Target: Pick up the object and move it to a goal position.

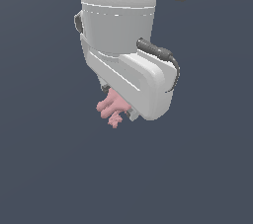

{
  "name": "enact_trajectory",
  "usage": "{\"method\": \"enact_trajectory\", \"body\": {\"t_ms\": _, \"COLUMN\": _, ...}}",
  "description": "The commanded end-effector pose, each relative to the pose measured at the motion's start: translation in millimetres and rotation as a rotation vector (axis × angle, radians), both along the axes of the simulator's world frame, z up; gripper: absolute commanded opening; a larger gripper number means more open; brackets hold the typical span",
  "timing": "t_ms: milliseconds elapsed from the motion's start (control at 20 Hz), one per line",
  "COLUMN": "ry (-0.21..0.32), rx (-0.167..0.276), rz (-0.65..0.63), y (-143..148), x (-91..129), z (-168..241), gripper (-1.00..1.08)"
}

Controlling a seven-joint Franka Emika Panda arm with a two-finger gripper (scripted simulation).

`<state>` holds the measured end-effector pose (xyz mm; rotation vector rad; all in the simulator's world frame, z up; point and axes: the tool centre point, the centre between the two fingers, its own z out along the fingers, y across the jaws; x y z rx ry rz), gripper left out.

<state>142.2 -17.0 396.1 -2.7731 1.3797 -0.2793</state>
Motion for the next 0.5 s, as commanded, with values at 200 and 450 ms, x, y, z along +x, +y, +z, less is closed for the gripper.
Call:
{"method": "enact_trajectory", "body": {"t_ms": 200, "ry": -0.006, "rx": -0.001, "rz": -0.011, "y": -1.5, "x": 3.7, "z": 14.1, "gripper": -1.0}}
{"method": "enact_trajectory", "body": {"t_ms": 450, "ry": -0.007, "rx": -0.001, "rz": -0.013, "y": -1.8, "x": 4.6, "z": 16.5, "gripper": -1.0}}
